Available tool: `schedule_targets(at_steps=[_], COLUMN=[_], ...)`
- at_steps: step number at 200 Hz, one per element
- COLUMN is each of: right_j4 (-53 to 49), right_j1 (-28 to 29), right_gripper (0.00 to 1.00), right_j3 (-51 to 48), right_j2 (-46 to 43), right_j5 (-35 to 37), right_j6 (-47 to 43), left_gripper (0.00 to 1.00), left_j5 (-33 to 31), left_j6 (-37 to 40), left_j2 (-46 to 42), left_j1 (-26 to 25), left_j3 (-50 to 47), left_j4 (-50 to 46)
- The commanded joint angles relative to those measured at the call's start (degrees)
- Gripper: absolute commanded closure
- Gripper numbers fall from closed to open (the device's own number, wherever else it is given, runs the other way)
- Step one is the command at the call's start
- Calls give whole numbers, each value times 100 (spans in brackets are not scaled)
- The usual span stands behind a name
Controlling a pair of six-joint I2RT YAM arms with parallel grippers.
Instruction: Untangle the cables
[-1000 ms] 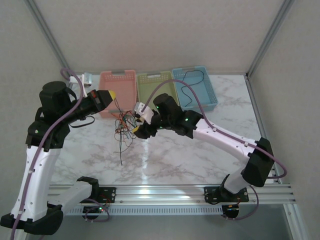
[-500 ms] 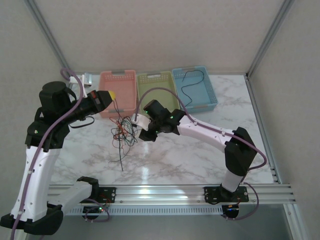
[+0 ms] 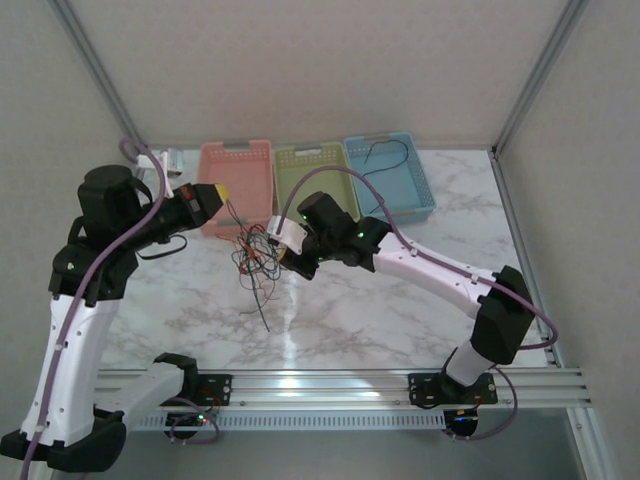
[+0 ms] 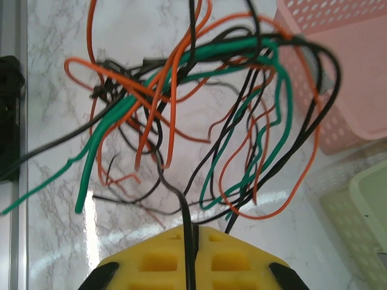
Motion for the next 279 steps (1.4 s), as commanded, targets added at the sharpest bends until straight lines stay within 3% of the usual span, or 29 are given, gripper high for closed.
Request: schedule_targets(at_steps=[1, 56, 99, 154, 217, 241, 279], right_j4=[311, 1477, 1843, 1774, 1422, 1324, 1046], right_j1=[-117, -1088, -1851, -2764, -3588, -3778, -3899], right_gripper=[100, 100, 100, 100, 100, 100, 100], right_j3=[-209, -1210, -1715, -1921, -1974, -1992, -1845], right_j2=[-327, -1416, -1994, -2260, -2217, -2153, -1932], right_j5=[315, 575, 995, 1735, 2372, 2528, 2878], right_j6=[143, 1127, 1728, 2396, 2929, 3046, 3057], left_gripper=[100, 100, 100, 100, 100, 100, 100], left_j5=[-364, -1142, -1555, -2347, -3727, -4288, -4522], left_j6=[244, 502, 711, 1073, 1662, 1878, 2026], left_j2=[-177, -422, -530, -677, -854, -945, -909], left_j1=[-54, -28, 7, 16, 34, 29, 34], left_j3=[-53, -112, -59, 88, 375, 442, 425], left_j4=[-175, -495, -734, -1161, -1732, -1848, -1956])
